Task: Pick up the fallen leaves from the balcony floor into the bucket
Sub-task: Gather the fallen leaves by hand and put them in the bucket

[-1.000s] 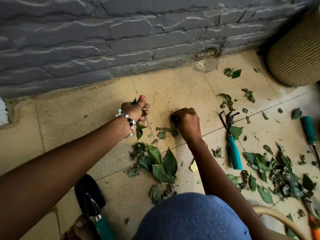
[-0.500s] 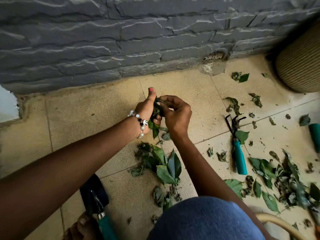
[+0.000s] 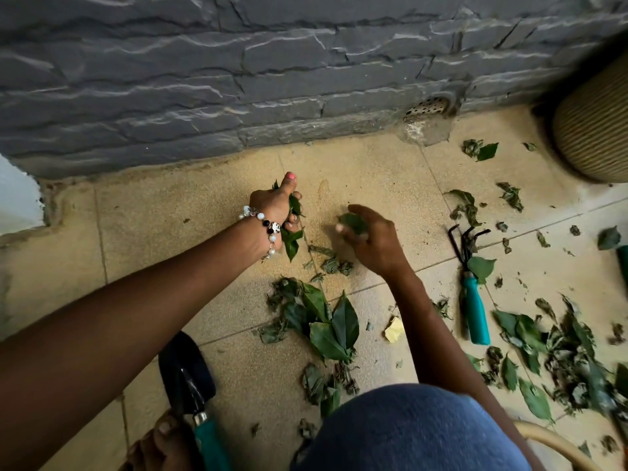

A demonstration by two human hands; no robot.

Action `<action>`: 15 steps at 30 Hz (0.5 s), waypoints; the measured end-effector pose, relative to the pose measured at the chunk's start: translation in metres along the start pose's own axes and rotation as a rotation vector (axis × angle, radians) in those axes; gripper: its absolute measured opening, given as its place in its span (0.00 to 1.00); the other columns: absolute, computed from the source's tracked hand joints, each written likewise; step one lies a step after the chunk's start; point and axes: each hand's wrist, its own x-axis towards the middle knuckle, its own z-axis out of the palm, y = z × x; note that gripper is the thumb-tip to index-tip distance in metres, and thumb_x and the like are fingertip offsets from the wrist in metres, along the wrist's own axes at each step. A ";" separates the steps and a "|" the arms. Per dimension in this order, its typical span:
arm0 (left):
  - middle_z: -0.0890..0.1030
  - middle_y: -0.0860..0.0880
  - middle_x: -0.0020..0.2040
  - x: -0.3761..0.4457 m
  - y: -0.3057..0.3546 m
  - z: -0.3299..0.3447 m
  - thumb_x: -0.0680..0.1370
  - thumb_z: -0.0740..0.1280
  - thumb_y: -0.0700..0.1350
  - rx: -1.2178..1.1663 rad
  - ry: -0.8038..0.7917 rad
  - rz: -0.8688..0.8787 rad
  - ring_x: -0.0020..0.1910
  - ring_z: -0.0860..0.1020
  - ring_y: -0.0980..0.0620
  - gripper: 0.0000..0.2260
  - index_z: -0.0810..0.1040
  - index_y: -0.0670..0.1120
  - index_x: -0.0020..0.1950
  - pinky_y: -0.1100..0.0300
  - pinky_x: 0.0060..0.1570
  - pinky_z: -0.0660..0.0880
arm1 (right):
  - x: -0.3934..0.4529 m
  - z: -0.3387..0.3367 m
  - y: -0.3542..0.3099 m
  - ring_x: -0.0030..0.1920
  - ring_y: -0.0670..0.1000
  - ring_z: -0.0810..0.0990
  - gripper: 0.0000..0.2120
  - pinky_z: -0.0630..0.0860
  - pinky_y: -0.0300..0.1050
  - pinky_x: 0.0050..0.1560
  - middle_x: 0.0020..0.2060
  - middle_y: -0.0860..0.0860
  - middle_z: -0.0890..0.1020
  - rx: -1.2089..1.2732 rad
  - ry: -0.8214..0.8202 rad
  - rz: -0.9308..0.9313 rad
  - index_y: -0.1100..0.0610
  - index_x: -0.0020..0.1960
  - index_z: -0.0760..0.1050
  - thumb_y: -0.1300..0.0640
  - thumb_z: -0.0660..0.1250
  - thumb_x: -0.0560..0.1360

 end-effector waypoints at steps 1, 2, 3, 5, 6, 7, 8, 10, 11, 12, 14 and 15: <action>0.71 0.46 0.32 0.001 0.000 -0.001 0.78 0.67 0.55 -0.004 0.009 -0.010 0.16 0.63 0.56 0.18 0.74 0.43 0.35 0.71 0.18 0.59 | -0.001 0.006 0.006 0.72 0.63 0.64 0.39 0.64 0.64 0.70 0.71 0.60 0.68 -0.153 -0.084 -0.020 0.52 0.72 0.66 0.28 0.60 0.70; 0.71 0.46 0.33 0.001 -0.001 -0.001 0.78 0.67 0.55 -0.005 0.013 -0.019 0.16 0.63 0.56 0.18 0.73 0.43 0.36 0.71 0.18 0.59 | -0.004 0.012 0.009 0.75 0.65 0.56 0.44 0.58 0.66 0.72 0.75 0.61 0.60 -0.281 -0.158 -0.022 0.48 0.75 0.60 0.24 0.57 0.67; 0.70 0.46 0.33 0.001 -0.002 -0.001 0.78 0.67 0.55 -0.002 0.016 -0.024 0.16 0.63 0.56 0.18 0.73 0.43 0.36 0.71 0.19 0.59 | -0.007 0.019 0.012 0.77 0.66 0.48 0.45 0.52 0.67 0.74 0.77 0.62 0.52 -0.365 -0.215 -0.036 0.47 0.77 0.55 0.25 0.58 0.68; 0.70 0.46 0.32 0.000 -0.005 0.000 0.78 0.66 0.56 0.014 0.023 -0.027 0.15 0.63 0.56 0.19 0.72 0.43 0.36 0.72 0.19 0.59 | -0.015 0.027 0.013 0.77 0.66 0.44 0.39 0.49 0.65 0.75 0.77 0.62 0.47 -0.434 -0.223 -0.131 0.49 0.78 0.54 0.39 0.66 0.74; 0.70 0.46 0.32 0.000 -0.007 0.001 0.78 0.66 0.56 0.023 0.028 -0.030 0.16 0.63 0.56 0.19 0.72 0.43 0.35 0.71 0.19 0.59 | -0.019 0.028 0.009 0.76 0.66 0.49 0.35 0.53 0.62 0.75 0.77 0.63 0.52 -0.418 -0.179 -0.199 0.51 0.77 0.59 0.46 0.69 0.75; 0.70 0.46 0.32 0.000 -0.009 0.001 0.78 0.67 0.56 0.028 0.028 -0.037 0.17 0.64 0.55 0.19 0.73 0.43 0.35 0.71 0.19 0.59 | -0.023 0.031 0.008 0.75 0.66 0.56 0.29 0.59 0.60 0.74 0.75 0.63 0.59 -0.387 -0.118 -0.258 0.54 0.74 0.66 0.53 0.70 0.75; 0.70 0.46 0.32 0.000 -0.011 0.001 0.78 0.67 0.55 0.032 0.025 -0.045 0.18 0.64 0.55 0.19 0.73 0.43 0.35 0.71 0.19 0.59 | -0.026 0.032 0.008 0.72 0.65 0.64 0.24 0.66 0.57 0.71 0.72 0.62 0.67 -0.355 -0.054 -0.303 0.56 0.70 0.73 0.59 0.71 0.74; 0.70 0.47 0.31 0.000 -0.014 0.000 0.78 0.67 0.55 0.036 0.024 -0.053 0.19 0.64 0.54 0.19 0.73 0.43 0.35 0.70 0.19 0.59 | -0.030 0.036 0.012 0.61 0.63 0.77 0.17 0.78 0.53 0.58 0.63 0.61 0.78 -0.324 0.061 -0.376 0.59 0.59 0.81 0.65 0.72 0.71; 0.69 0.47 0.31 0.000 -0.015 -0.001 0.78 0.67 0.55 0.036 0.025 -0.055 0.19 0.65 0.54 0.19 0.73 0.43 0.35 0.70 0.19 0.59 | -0.032 0.035 0.012 0.55 0.62 0.80 0.14 0.80 0.51 0.52 0.58 0.60 0.81 -0.317 0.114 -0.417 0.59 0.56 0.83 0.65 0.72 0.70; 0.70 0.47 0.31 0.000 -0.016 -0.002 0.78 0.67 0.56 0.037 0.026 -0.059 0.19 0.65 0.54 0.19 0.73 0.43 0.35 0.70 0.19 0.60 | -0.032 0.035 0.013 0.51 0.60 0.81 0.12 0.81 0.48 0.49 0.53 0.58 0.84 -0.306 0.167 -0.457 0.60 0.52 0.84 0.66 0.72 0.70; 0.71 0.46 0.33 0.002 -0.017 -0.006 0.78 0.68 0.56 0.039 0.042 -0.065 0.21 0.66 0.53 0.19 0.72 0.44 0.35 0.70 0.19 0.60 | -0.030 0.032 0.008 0.46 0.55 0.83 0.11 0.78 0.39 0.46 0.47 0.56 0.85 -0.221 0.249 -0.463 0.60 0.48 0.85 0.69 0.72 0.67; 0.71 0.45 0.34 0.003 -0.017 -0.007 0.77 0.68 0.56 0.041 0.053 -0.070 0.21 0.66 0.52 0.19 0.72 0.44 0.35 0.70 0.19 0.61 | -0.028 0.030 0.004 0.43 0.51 0.83 0.13 0.77 0.35 0.46 0.45 0.54 0.86 -0.095 0.280 -0.390 0.60 0.47 0.85 0.72 0.72 0.66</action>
